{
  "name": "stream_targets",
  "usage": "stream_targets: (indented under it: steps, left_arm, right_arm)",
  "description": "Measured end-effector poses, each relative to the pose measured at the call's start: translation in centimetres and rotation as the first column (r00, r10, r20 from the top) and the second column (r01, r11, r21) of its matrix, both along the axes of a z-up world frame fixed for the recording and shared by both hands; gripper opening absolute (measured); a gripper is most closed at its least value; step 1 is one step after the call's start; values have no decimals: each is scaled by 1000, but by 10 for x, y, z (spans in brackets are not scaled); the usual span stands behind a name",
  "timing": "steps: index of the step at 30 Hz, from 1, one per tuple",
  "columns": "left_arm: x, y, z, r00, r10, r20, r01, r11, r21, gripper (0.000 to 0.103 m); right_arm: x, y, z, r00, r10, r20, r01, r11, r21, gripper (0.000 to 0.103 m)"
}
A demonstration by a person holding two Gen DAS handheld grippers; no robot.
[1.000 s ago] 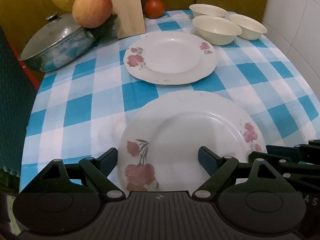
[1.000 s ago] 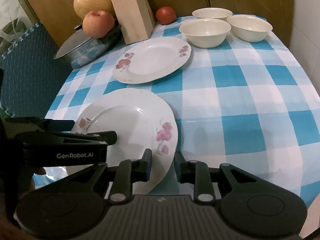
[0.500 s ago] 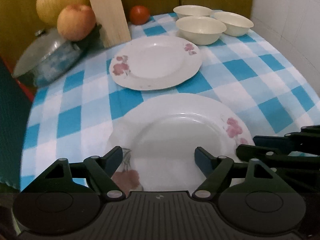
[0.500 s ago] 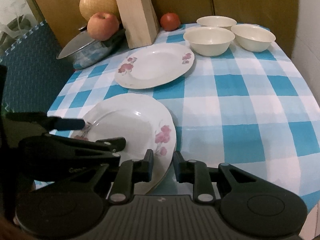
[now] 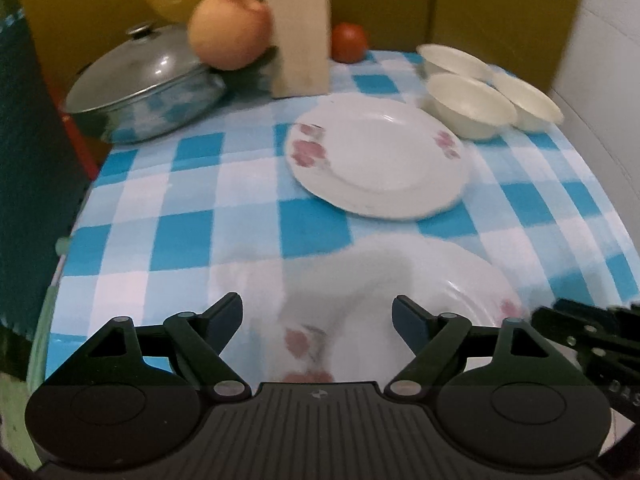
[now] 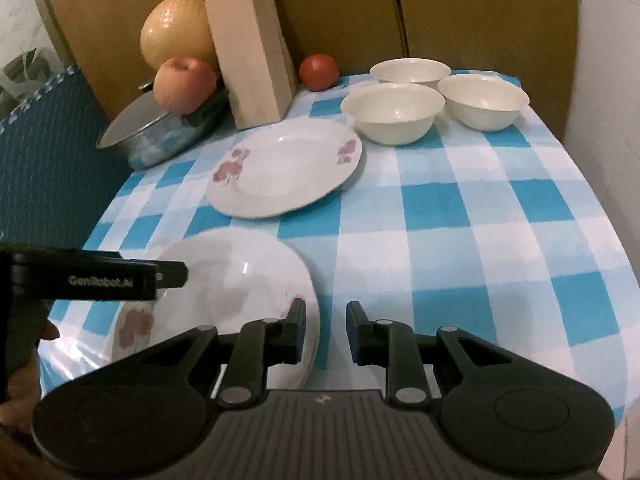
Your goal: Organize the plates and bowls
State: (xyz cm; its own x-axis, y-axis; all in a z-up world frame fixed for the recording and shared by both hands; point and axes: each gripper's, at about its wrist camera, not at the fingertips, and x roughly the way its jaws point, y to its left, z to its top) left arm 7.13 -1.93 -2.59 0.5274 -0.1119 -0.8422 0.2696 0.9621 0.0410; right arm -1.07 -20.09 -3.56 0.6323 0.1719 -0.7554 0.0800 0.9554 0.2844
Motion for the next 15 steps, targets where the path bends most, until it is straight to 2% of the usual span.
stream_targets:
  steps: [6,10,15]
  left_arm:
    - [44,10,9,995,95,-39,-99,991,-92,90]
    - [67,6,10,992,123,-11,-124,989,-78,93]
    - [97,11,0,983,178,-50,-182,977,-108,94]
  right_arm:
    - [45,-12,9,999,-43,3,42,997,61,24]
    - [76,-19,6,997,-77,-3,77,995,71,26]
    - [104,-28,-6,992,-118,-32,121,988,94,29]
